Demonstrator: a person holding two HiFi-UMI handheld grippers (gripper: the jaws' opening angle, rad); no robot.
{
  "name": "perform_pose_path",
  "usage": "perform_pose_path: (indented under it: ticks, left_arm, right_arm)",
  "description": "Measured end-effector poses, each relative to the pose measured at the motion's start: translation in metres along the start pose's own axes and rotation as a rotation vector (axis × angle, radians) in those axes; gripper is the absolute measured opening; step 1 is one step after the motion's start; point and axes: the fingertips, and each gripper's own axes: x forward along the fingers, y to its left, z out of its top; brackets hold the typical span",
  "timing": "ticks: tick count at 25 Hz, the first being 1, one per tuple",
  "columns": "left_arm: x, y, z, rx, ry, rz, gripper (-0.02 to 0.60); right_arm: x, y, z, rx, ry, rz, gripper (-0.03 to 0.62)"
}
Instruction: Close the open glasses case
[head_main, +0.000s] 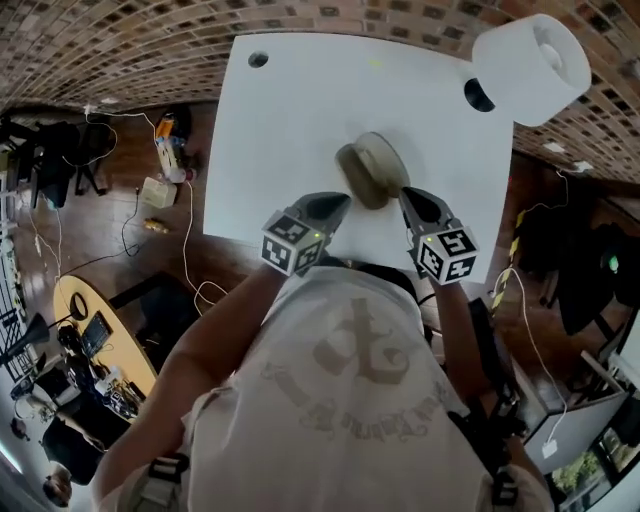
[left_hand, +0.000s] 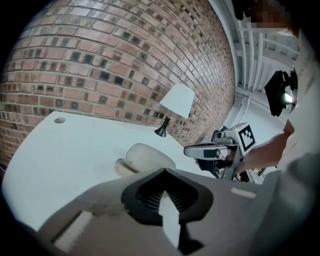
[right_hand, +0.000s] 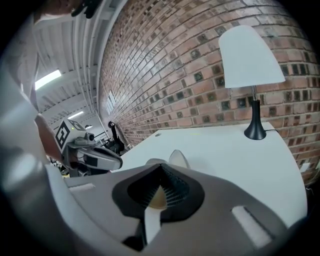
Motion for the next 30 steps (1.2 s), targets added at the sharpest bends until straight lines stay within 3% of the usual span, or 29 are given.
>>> perform_pose_path:
  ticks: [8, 12, 19, 27, 30]
  left_arm:
    - [0.009, 0.011, 0.003, -0.004, -0.010, -0.036, 0.005]
    - [0.015, 0.007, 0.006, -0.014, -0.004, -0.052, 0.005]
    - [0.009, 0.018, 0.002, -0.038, -0.001, -0.014, 0.005]
    - [0.001, 0.019, -0.001, -0.055, -0.005, 0.006, 0.005]
    - [0.000, 0.016, -0.002, -0.051, -0.005, 0.002, 0.005]
  right_arm:
    - [0.019, -0.031, 0.003, -0.108, 0.090, -0.072, 0.013]
    - [0.040, -0.051, 0.003, -0.102, 0.140, -0.059, 0.116]
    - [0.078, -0.068, -0.016, -0.049, 0.237, 0.024, 0.176]
    - [0.097, -0.059, -0.027, -0.078, 0.299, 0.064, 0.174]
    - [0.094, -0.056, -0.023, -0.102, 0.277, 0.041, 0.116]
